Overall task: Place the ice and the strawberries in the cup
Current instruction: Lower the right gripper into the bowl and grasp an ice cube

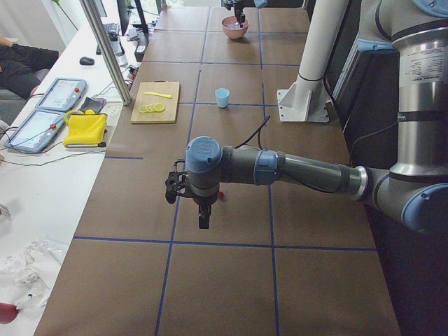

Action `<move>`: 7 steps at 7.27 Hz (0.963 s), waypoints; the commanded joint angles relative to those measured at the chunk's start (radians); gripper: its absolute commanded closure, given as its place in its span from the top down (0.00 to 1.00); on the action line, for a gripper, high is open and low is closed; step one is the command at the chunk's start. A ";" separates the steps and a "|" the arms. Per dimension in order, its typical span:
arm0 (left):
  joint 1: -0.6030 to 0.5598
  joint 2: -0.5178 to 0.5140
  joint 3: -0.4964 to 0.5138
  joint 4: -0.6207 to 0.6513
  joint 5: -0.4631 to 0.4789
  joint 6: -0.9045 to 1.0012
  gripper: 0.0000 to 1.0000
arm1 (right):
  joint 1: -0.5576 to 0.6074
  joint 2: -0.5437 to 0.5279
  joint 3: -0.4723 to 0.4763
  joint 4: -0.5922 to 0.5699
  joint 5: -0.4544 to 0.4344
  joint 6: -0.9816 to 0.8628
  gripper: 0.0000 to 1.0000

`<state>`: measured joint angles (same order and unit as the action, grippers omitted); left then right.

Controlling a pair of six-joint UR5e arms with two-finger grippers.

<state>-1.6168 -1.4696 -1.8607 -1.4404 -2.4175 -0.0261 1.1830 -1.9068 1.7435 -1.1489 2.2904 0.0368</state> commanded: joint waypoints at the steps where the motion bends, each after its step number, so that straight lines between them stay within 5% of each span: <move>1: 0.000 0.000 0.000 0.000 0.000 0.000 1.00 | 0.001 0.003 -0.004 -0.002 0.000 0.000 0.58; 6: 0.000 0.000 0.000 -0.002 0.000 0.000 1.00 | 0.010 0.006 -0.006 -0.002 -0.006 0.002 0.57; 7: 0.000 0.000 0.000 -0.002 0.000 0.000 1.00 | 0.010 0.005 -0.006 -0.002 -0.006 0.002 0.44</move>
<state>-1.6168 -1.4696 -1.8607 -1.4419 -2.4176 -0.0261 1.1933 -1.9013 1.7381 -1.1505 2.2845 0.0383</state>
